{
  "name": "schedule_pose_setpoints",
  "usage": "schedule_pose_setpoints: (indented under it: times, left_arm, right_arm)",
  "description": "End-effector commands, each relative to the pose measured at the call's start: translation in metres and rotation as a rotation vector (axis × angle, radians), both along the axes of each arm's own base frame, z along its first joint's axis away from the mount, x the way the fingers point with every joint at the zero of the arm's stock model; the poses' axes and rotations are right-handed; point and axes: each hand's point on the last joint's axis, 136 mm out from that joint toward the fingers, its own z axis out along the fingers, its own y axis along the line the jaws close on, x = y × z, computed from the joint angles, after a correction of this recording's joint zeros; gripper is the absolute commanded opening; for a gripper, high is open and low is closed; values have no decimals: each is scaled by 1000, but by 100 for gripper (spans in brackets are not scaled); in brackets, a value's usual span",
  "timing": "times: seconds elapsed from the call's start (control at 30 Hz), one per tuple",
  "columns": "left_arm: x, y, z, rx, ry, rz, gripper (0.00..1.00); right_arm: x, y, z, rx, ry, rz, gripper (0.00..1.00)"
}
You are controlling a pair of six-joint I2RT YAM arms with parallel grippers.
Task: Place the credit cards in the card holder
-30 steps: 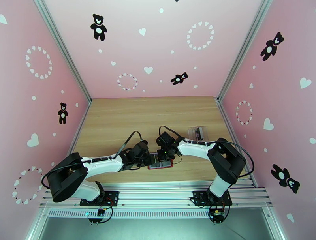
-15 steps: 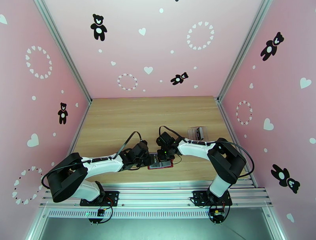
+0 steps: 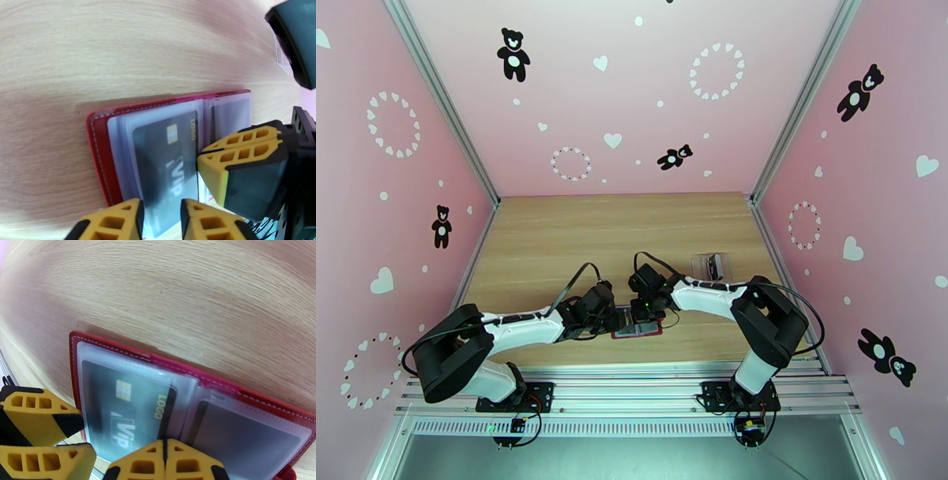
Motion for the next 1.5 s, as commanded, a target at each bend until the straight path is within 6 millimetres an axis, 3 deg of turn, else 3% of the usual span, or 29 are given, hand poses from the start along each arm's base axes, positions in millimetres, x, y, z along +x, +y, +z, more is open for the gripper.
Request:
schedule_pose_setpoints:
  times: [0.0,0.97,1.47]
  left_arm:
    - [2,-2,6,19,-27,-7,31]
    - [2,-12,6,-12,-25,-36,31]
    - [2,-24,22,-107,-58,-48,31]
  right_arm:
    - [-9,-12,-16,-64,27,8,0]
    - [-9,-11,-16,-67,28,12,0]
    - [-9,-11,-16,-59,27,9,0]
